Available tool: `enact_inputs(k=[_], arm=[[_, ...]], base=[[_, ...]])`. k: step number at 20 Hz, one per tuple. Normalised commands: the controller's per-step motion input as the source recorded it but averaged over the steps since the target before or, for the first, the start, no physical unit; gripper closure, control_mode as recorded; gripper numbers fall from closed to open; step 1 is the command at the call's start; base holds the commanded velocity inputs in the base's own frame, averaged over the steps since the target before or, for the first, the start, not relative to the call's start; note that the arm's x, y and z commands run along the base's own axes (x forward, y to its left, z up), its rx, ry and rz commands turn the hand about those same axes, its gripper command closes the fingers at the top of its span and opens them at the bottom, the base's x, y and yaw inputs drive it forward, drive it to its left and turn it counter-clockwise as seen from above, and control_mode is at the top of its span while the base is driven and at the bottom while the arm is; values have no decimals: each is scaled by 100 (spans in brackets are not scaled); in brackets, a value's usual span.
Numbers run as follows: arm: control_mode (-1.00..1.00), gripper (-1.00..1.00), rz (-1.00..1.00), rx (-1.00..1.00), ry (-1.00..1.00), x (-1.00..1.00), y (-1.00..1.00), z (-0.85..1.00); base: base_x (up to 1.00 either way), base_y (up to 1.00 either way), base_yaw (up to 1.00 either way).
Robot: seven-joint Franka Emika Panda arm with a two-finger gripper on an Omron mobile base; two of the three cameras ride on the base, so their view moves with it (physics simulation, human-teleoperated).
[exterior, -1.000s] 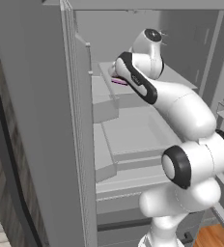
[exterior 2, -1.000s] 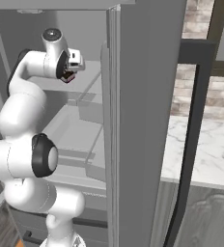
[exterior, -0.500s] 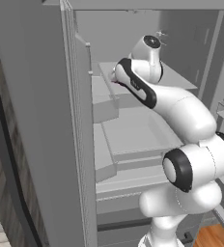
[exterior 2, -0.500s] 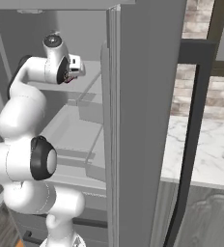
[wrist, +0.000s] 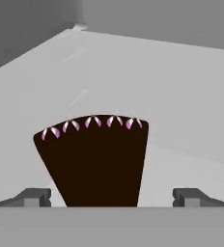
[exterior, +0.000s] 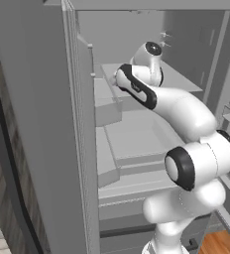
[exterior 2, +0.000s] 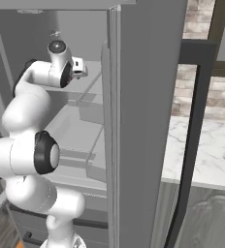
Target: Take the cakes from the fridge and place them on the empty tray on the dining counter.
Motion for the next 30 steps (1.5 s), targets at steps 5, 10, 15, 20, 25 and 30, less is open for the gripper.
enact_inputs(k=[5, 10, 15, 20, 25, 30], arm=[[-100, -100, 0, -1, -3, 42, 28, -16], [-100, -100, 5, 0, 0, 20, 42, -21], [-100, -100, 9, 0, 0, 37, 12, -15], [-100, 100, 1, 0, -3, 50, 0, -15], [-100, 100, 0, 0, -1, 60, 19, -32], [-100, 100, 0, 0, -3, 44, 25, -35]], base=[[0, 0, 0], [0, 0, 0], [0, 0, 0], [0, 0, 0], [0, 0, 0], [0, 0, 0]])
